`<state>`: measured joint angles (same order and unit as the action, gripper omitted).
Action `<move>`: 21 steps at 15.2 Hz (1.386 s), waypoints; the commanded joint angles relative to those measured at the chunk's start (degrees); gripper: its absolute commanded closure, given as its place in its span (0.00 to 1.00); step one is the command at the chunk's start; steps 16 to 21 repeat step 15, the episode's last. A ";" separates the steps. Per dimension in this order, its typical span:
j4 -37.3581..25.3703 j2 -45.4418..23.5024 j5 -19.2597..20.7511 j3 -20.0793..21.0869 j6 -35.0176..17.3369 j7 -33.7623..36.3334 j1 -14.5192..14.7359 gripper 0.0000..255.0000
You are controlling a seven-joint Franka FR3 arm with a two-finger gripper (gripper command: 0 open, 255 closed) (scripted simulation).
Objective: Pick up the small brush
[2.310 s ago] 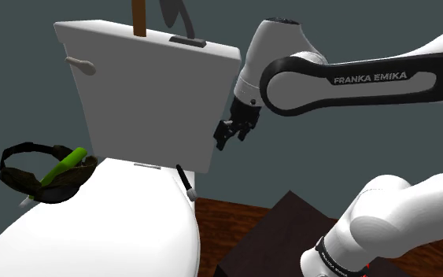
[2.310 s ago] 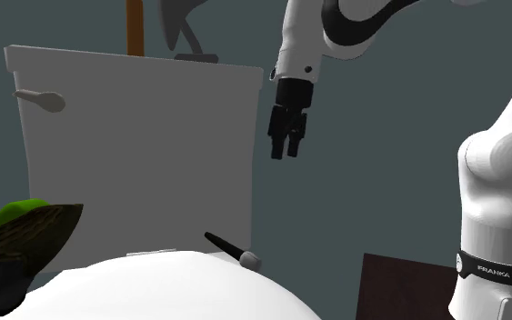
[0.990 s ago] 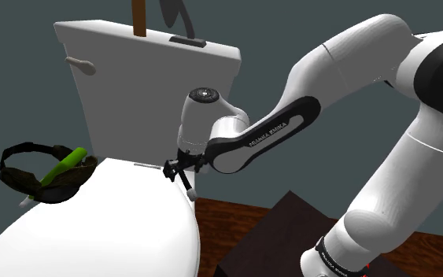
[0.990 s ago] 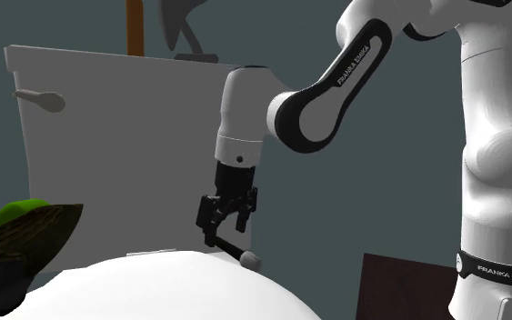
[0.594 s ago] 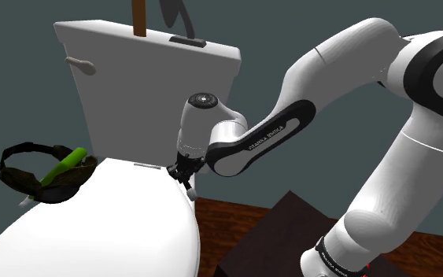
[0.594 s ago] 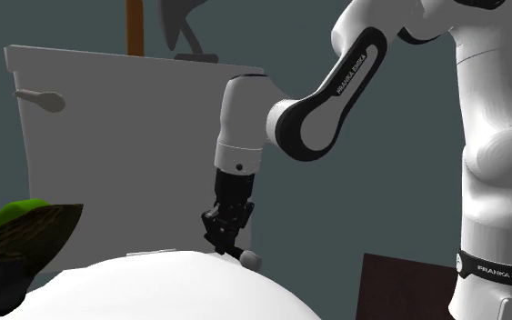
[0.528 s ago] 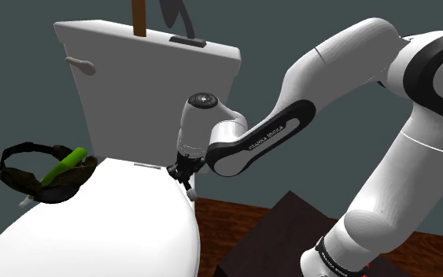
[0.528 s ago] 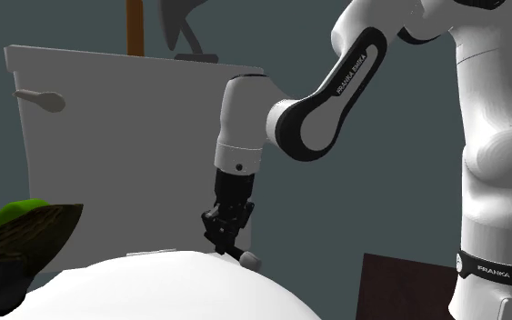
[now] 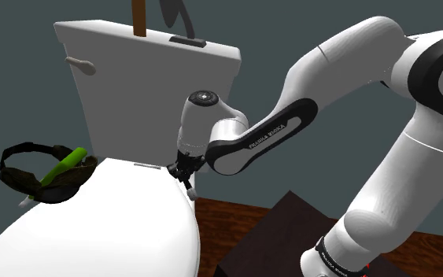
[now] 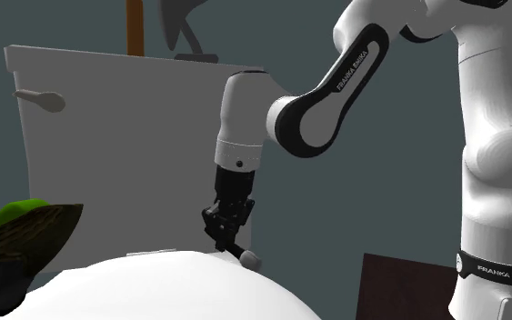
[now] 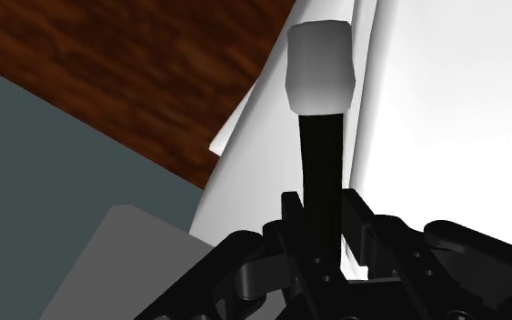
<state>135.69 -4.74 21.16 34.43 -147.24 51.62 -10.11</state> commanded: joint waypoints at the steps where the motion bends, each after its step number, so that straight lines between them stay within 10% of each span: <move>1: -0.21 1.27 -1.86 0.38 1.05 -1.40 -0.15 1.00; 21: -3.00 8.98 -11.71 0.65 9.21 -9.42 0.04 1.00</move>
